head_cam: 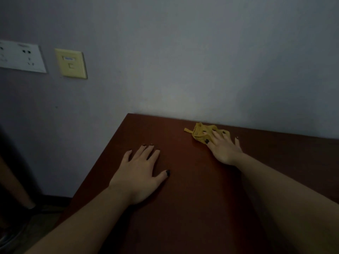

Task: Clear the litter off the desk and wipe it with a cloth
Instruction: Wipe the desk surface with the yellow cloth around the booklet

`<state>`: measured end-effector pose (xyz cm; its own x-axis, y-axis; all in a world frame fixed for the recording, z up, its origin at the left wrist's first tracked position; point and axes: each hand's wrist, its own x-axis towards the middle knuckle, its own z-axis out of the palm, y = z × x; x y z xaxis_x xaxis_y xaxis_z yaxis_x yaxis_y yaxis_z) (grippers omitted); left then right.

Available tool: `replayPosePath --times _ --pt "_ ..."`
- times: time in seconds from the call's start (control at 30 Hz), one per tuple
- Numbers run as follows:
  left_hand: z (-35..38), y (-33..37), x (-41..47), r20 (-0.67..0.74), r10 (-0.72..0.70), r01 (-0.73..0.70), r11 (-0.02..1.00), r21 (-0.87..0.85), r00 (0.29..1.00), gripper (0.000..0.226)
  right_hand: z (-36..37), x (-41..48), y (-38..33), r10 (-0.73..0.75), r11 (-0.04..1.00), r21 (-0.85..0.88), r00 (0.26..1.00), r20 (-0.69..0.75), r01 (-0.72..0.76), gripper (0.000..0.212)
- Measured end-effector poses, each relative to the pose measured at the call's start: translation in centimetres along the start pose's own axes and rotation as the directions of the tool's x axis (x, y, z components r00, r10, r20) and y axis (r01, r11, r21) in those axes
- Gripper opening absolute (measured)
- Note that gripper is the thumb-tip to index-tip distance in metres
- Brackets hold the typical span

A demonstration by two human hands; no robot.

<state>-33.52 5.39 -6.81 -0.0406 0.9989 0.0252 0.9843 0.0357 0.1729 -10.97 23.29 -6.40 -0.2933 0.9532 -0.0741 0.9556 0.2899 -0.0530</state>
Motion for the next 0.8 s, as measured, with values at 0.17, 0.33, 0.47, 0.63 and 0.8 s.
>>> replayPosePath --times 0.17,0.33,0.47,0.63,0.8 --pt "-1.1 1.1 -0.7 -0.018 0.05 -0.045 0.978 0.205 0.999 0.067 0.1 -5.3 2.2 -0.015 0.999 0.03 0.997 0.08 0.013 0.052" --pt "-2.5 3.9 -2.2 0.007 0.221 -0.209 0.909 0.362 0.975 0.058 0.5 -12.0 2.2 -0.096 0.995 0.051 0.987 0.125 0.09 0.051" --pt "-2.3 6.4 -4.8 0.07 0.254 -0.263 0.938 0.224 0.965 0.065 0.8 -17.1 1.4 -0.184 0.983 0.047 0.971 0.154 0.179 0.051" --pt "0.1 7.8 -7.9 0.15 0.223 -0.233 0.971 0.051 0.963 0.071 0.8 -21.8 0.1 -0.314 0.949 0.112 0.924 0.216 0.296 0.048" --pt "1.5 8.1 -8.2 0.082 0.21 -0.211 0.978 -0.001 0.974 0.075 1.0 -21.0 -0.4 -0.342 0.935 0.159 0.926 0.163 0.317 0.04"
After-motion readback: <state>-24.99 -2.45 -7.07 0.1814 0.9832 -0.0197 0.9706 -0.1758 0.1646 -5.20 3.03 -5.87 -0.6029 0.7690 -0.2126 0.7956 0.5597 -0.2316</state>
